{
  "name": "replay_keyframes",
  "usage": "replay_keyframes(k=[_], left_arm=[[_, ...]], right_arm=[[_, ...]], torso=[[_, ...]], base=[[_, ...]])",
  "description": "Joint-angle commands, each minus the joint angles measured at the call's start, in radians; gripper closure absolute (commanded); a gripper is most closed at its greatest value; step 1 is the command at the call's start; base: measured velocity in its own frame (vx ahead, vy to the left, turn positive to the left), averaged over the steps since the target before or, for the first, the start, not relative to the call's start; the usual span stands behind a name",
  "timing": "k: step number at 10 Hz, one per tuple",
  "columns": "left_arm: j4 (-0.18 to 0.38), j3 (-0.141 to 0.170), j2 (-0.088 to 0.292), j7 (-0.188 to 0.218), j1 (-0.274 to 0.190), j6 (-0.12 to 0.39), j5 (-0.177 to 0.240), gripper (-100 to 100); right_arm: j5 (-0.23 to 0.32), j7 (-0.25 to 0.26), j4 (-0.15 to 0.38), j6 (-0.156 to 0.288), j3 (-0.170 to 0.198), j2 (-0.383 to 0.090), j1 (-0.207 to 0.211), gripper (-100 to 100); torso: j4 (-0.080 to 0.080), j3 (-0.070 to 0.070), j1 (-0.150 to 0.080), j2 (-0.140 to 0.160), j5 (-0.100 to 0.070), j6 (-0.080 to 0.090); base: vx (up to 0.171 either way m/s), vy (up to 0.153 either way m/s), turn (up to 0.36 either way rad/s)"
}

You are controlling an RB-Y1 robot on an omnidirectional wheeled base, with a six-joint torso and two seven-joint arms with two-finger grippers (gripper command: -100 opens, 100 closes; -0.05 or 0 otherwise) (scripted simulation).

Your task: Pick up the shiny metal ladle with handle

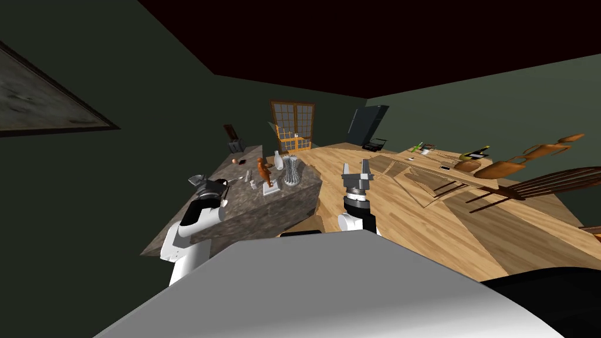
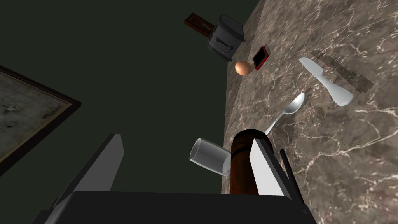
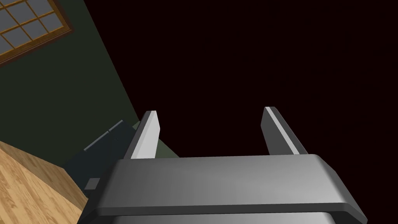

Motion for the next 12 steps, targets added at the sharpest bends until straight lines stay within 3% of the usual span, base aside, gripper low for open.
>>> replay_keyframes(k=[1,2,3,4,6,7,8,9,10,11,12], left_arm=[[0.019,0.016,0.007,0.032,-0.010,0.041,0.001,-100],[0.044,0.046,0.013,0.068,-0.024,0.076,0.000,-100],[0.044,0.046,0.013,0.076,-0.024,0.097,0.000,-100],[0.068,0.075,0.021,0.116,-0.037,0.126,-0.001,-100],[0.068,0.075,0.021,0.119,-0.037,0.153,-0.001,-100],[0.092,0.104,0.029,0.162,-0.049,0.194,-0.003,-100],[0.092,0.104,0.029,0.162,-0.049,0.207,-0.003,-100],[0.114,0.133,0.038,0.204,-0.060,0.242,-0.003,-100],[0.114,0.133,0.038,0.204,-0.060,0.261,-0.003,-100],[0.136,0.161,0.048,0.244,-0.070,0.296,-0.004,-100],[0.136,0.161,0.048,0.244,-0.070,0.314,-0.004,-100]], right_arm=[[0.000,0.000,0.000,0.000,0.000,0.000,0.000,0],[0.000,0.000,0.000,0.000,0.000,0.000,0.000,0],[0.000,0.000,0.000,0.000,0.000,0.000,0.000,0],[0.000,0.000,0.000,0.000,0.000,0.000,0.000,0],[0.000,0.000,0.000,0.000,0.000,0.000,0.000,0],[0.000,0.000,0.000,0.000,0.000,0.000,0.000,0],[0.000,0.000,0.000,0.000,0.000,0.000,0.000,0],[0.000,0.000,0.000,0.000,0.000,0.000,0.000,0],[0.000,0.000,0.000,0.000,0.000,0.000,0.000,0],[0.000,0.000,0.000,0.000,0.000,0.000,0.000,0],[0.000,0.000,0.000,0.000,0.000,0.000,0.000,0]], torso=[[0.000,0.000,0.000,0.000,0.000,0.000],[0.000,0.000,0.001,0.000,0.000,0.000],[0.000,0.000,0.000,0.000,0.000,0.000],[0.000,0.000,0.000,0.000,0.000,0.000],[0.000,0.000,0.001,0.000,0.000,0.000],[0.000,0.000,0.002,0.000,0.000,-0.001],[0.000,0.000,0.002,0.000,0.000,0.000],[0.000,0.000,0.002,0.000,0.000,-0.001],[0.000,-0.001,0.001,-0.001,0.000,0.000],[0.000,0.000,0.001,-0.001,0.000,-0.001],[0.000,0.000,0.001,-0.001,0.000,0.000]], base=[[0.008,-0.047,-0.075],[0.022,-0.057,-0.119],[0.023,-0.047,-0.069],[0.025,-0.050,-0.103],[0.015,-0.026,-0.041],[0.018,-0.036,-0.106],[0.023,-0.033,-0.049],[0.040,-0.047,-0.086],[0.029,-0.037,-0.040],[0.027,-0.036,-0.078],[0.026,-0.031,-0.036]])
